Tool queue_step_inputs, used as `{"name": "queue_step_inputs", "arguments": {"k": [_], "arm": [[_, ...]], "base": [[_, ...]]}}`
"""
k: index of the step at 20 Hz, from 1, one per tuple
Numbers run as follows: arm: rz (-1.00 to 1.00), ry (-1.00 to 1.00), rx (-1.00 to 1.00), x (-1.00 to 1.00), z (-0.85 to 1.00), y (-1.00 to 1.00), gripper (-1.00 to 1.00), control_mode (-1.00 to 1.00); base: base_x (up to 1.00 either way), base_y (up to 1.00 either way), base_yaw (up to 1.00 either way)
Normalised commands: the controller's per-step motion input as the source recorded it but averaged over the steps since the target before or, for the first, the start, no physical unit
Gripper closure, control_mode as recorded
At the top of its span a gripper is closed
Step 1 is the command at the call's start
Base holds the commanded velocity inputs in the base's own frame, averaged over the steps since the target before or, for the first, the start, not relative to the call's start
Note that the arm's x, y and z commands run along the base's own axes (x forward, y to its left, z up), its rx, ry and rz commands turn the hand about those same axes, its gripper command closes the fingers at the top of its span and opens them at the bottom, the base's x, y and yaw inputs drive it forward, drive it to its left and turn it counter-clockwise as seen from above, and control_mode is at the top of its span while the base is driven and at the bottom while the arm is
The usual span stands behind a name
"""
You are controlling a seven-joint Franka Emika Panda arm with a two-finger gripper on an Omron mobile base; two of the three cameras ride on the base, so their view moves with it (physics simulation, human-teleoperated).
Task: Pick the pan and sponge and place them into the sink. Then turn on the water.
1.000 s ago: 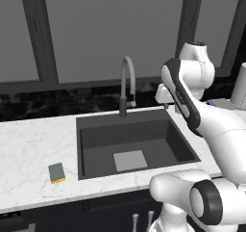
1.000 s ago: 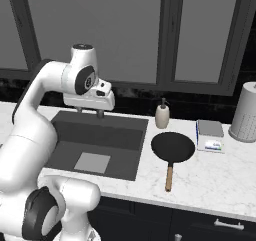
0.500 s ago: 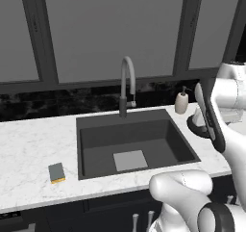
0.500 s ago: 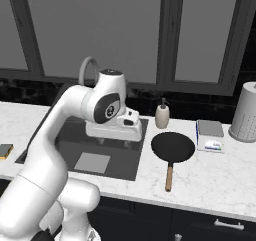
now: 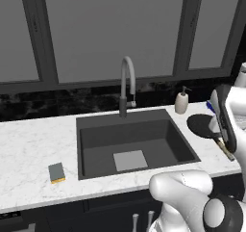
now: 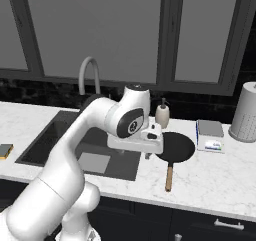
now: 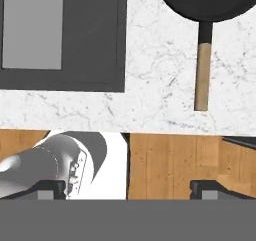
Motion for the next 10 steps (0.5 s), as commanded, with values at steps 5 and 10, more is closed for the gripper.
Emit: {"name": "queue_step_inputs", "arguments": {"k": [5, 10], "arm": [[-0.01, 0.06, 0.14, 0.47, -0.15, -0.80, -1.00, -1.00], [-0.07, 0.10, 0.08, 0.70, -0.29, -0.45, -1.00, -1.00]], "base": [[0.00, 0.00, 0.00], [0.00, 0.00, 0.00]]}}
